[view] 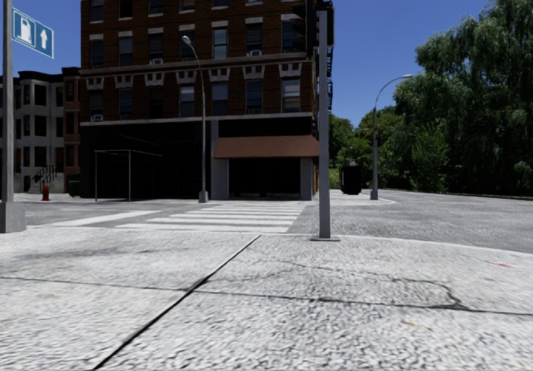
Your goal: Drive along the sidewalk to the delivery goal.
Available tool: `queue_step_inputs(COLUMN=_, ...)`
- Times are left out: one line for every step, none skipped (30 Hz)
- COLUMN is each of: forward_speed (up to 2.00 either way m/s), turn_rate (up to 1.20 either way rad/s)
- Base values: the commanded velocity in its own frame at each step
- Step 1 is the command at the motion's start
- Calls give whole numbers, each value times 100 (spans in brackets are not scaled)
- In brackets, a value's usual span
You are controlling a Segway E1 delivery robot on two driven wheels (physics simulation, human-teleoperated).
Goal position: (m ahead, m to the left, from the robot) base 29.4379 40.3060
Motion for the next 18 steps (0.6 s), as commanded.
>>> queue_step_inputs(forward_speed=200, turn_rate=0)
queue_step_inputs(forward_speed=200, turn_rate=0)
queue_step_inputs(forward_speed=200, turn_rate=0)
queue_step_inputs(forward_speed=200, turn_rate=0)
queue_step_inputs(forward_speed=200, turn_rate=0)
queue_step_inputs(forward_speed=200, turn_rate=0)
queue_step_inputs(forward_speed=200, turn_rate=0)
queue_step_inputs(forward_speed=200, turn_rate=0)
queue_step_inputs(forward_speed=200, turn_rate=0)
queue_step_inputs(forward_speed=200, turn_rate=0)
queue_step_inputs(forward_speed=200, turn_rate=0)
queue_step_inputs(forward_speed=200, turn_rate=0)
queue_step_inputs(forward_speed=200, turn_rate=0)
queue_step_inputs(forward_speed=200, turn_rate=0)
queue_step_inputs(forward_speed=200, turn_rate=0)
queue_step_inputs(forward_speed=200, turn_rate=0)
queue_step_inputs(forward_speed=200, turn_rate=0)
queue_step_inputs(forward_speed=200, turn_rate=0)
